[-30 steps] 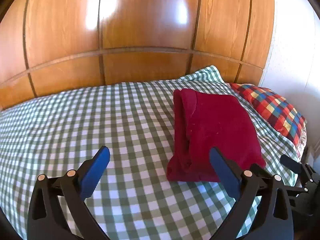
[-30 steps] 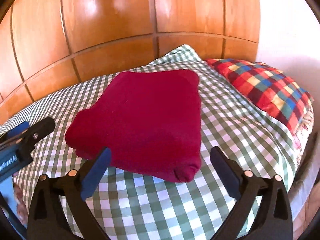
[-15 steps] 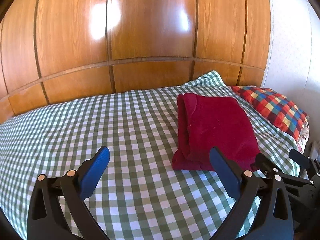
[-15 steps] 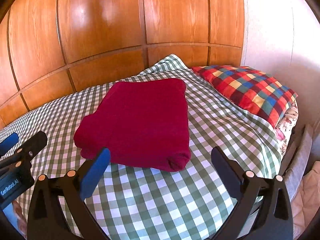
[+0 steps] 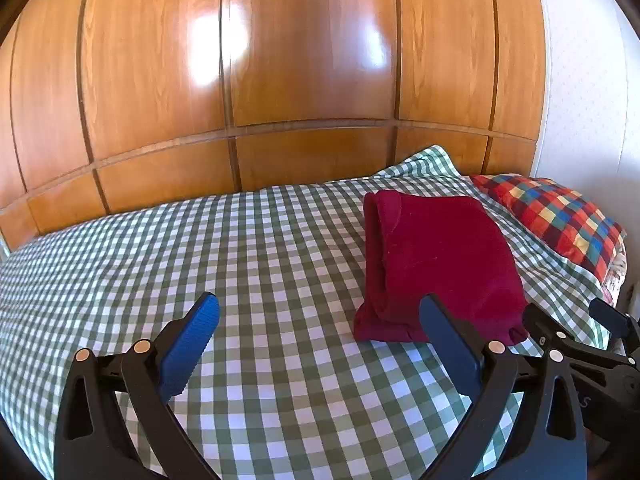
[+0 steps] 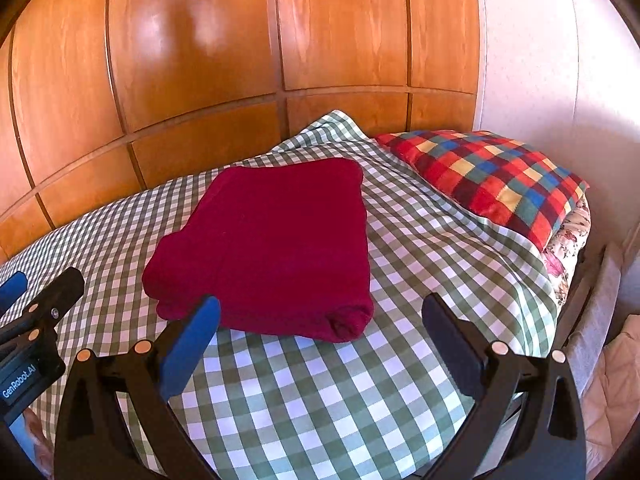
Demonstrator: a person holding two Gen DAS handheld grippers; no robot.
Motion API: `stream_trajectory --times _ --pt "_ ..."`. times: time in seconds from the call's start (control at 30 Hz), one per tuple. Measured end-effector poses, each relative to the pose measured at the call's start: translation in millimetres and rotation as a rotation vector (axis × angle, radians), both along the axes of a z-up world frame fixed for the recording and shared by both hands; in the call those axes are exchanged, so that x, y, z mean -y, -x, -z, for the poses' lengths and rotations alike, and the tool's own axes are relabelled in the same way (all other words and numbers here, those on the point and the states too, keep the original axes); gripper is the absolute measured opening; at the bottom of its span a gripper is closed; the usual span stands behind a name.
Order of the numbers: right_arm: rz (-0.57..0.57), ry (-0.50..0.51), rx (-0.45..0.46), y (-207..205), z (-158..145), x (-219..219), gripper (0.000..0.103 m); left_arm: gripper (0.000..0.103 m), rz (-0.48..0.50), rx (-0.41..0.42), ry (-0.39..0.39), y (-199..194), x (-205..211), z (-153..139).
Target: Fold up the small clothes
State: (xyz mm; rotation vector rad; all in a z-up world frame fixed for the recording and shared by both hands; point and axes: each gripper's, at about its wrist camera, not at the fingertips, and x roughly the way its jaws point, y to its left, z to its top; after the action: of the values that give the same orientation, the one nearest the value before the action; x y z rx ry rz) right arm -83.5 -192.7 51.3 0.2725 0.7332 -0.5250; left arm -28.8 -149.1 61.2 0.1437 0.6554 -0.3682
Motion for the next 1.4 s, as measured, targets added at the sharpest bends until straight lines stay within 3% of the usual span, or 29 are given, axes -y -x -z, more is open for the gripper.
stream_trajectory --times 1.4 --pt "-0.014 -0.022 -0.016 -4.6 6.2 -4.0 0.101 0.099 -0.023 0.018 -0.006 -2.9 -8.8 -3.9"
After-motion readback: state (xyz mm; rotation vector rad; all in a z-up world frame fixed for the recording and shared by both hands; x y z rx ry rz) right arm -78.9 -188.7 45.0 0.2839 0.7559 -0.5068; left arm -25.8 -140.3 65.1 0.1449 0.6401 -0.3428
